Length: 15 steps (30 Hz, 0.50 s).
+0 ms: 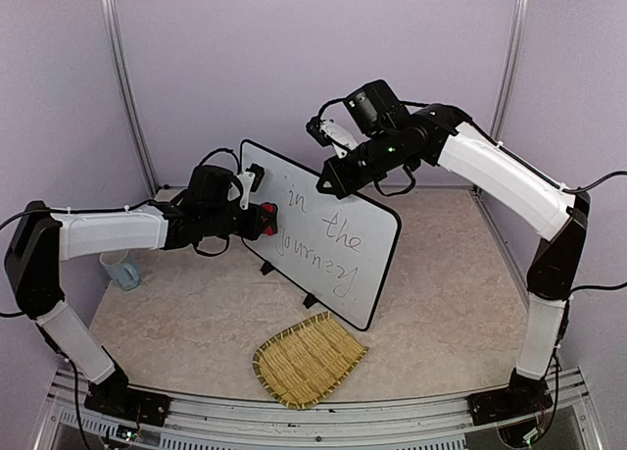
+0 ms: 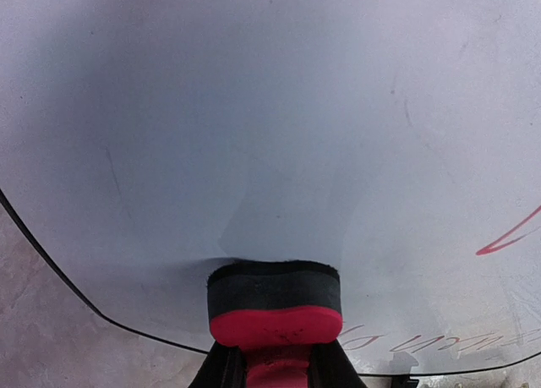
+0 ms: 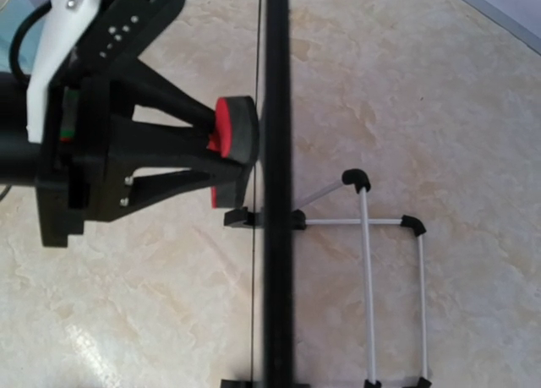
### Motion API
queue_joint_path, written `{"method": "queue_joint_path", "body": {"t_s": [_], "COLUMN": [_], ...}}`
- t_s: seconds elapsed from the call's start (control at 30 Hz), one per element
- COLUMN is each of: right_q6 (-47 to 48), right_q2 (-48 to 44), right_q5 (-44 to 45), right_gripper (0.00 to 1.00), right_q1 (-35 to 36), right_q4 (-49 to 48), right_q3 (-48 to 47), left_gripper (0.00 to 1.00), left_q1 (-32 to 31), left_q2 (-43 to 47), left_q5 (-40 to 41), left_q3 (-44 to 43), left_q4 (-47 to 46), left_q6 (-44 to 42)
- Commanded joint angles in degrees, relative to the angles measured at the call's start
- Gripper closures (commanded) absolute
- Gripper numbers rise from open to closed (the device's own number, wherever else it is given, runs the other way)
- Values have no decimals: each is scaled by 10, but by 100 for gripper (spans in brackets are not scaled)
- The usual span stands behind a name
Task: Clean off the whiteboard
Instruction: Erase the center of the whiteboard.
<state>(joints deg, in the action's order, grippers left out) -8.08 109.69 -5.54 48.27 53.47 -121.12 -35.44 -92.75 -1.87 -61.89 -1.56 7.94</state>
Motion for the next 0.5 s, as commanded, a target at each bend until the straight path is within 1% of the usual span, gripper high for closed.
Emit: {"method": "queue_joint_path", "body": {"t_s": [0.0,0.23,0.47], "right_q6": [62,62,62], "right_q2": [30,30,31], "right_q5": [-33,-34,-35], "right_gripper": [100,100,100], "right_q1": [25,25,27], "right_q4": [43,43,43], "right_q3": [8,8,8], "left_gripper": [84,84,84], "left_q1": [-6,-6,-8], "left_q2": [3,40,44], "left_q5": [-9,-24,-35], "left_q3": [-5,-35,-83], "left_q4": [-38,-51,-26], "left_q6": [1,-5,-8]}}
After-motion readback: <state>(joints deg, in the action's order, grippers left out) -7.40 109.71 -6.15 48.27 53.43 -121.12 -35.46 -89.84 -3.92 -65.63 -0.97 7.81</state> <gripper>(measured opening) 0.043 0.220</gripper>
